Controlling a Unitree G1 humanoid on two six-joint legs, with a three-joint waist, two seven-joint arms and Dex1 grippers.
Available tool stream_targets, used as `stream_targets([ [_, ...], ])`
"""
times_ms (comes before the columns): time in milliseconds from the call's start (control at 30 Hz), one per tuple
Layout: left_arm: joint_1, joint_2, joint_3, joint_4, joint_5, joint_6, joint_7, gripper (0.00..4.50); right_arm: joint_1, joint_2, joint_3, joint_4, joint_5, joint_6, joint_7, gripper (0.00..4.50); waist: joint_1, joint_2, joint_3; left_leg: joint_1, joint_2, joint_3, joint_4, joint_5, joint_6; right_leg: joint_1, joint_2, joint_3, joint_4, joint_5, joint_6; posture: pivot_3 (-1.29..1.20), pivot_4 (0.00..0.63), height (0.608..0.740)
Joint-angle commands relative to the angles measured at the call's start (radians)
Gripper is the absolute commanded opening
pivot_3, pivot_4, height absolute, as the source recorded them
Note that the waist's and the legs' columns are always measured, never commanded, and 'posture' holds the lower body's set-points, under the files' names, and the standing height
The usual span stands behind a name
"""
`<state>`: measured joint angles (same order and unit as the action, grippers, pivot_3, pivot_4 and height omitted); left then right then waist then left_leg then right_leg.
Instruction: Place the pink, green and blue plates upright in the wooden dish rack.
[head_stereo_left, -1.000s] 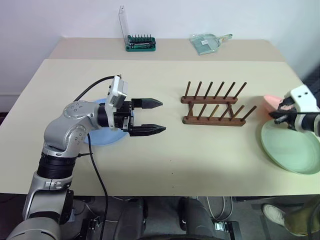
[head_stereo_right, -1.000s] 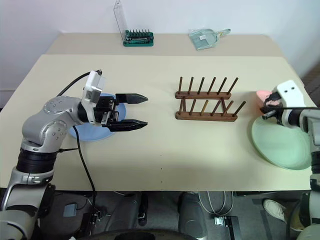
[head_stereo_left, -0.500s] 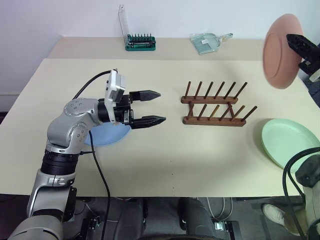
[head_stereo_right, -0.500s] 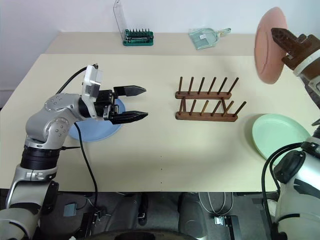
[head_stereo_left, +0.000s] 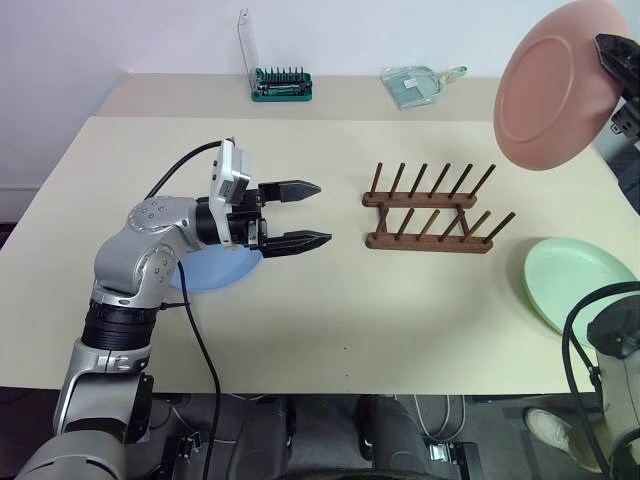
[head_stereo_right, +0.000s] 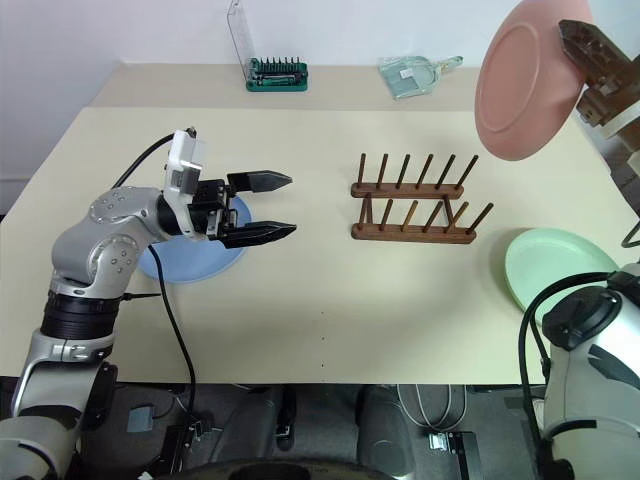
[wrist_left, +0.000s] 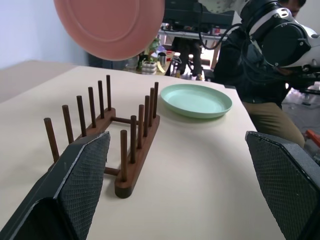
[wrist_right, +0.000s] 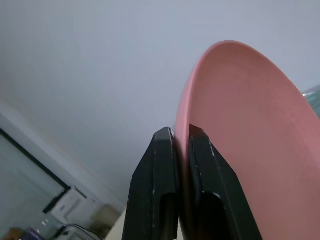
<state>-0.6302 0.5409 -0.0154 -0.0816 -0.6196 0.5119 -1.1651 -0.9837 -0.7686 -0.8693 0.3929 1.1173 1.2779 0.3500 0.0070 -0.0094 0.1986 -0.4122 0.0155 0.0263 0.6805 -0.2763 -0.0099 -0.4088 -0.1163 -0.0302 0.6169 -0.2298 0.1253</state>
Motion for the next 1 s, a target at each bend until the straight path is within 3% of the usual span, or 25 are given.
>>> stream_targets([
  [33, -0.006, 0.004, 0.013, -0.017, -0.005, -0.014, -0.003, 4.50, 0.017, 0.014, -0.065, -0.077, 0.111, 0.032, -0.078, 0.05, 0.001, 0.000, 0.000, 0.000, 0.000, 0.000, 0.000, 0.000, 0.000, 0.000, 0.000, 0.000, 0.000, 0.000, 0.000, 0.00, 0.150, 0.740],
  [433, -0.008, 0.006, 0.007, -0.008, 0.003, -0.028, -0.021, 4.50, 0.202, 0.062, -0.079, -0.213, 0.363, 0.008, -0.252, 0.05, 0.002, 0.000, 0.000, 0.000, 0.000, 0.000, 0.000, 0.000, 0.000, 0.000, 0.000, 0.000, 0.000, 0.000, 0.000, 0.00, 0.150, 0.740],
  [767, -0.018, 0.007, 0.023, 0.024, 0.036, -0.131, -0.035, 4.50, 0.337, 0.069, -0.027, -0.242, 0.484, -0.078, -0.293, 0.05, 0.002, 0.000, 0.000, 0.000, 0.000, 0.000, 0.000, 0.000, 0.000, 0.000, 0.000, 0.000, 0.000, 0.000, 0.000, 0.00, 0.150, 0.740],
  [1000, -0.021, 0.014, 0.011, 0.050, 0.060, -0.184, -0.060, 4.50, 0.410, 0.065, 0.020, -0.229, 0.481, -0.134, -0.262, 0.05, 0.003, 0.000, 0.000, 0.000, 0.000, 0.000, 0.000, 0.000, 0.000, 0.000, 0.000, 0.000, 0.000, 0.000, 0.000, 0.00, 0.150, 0.740],
])
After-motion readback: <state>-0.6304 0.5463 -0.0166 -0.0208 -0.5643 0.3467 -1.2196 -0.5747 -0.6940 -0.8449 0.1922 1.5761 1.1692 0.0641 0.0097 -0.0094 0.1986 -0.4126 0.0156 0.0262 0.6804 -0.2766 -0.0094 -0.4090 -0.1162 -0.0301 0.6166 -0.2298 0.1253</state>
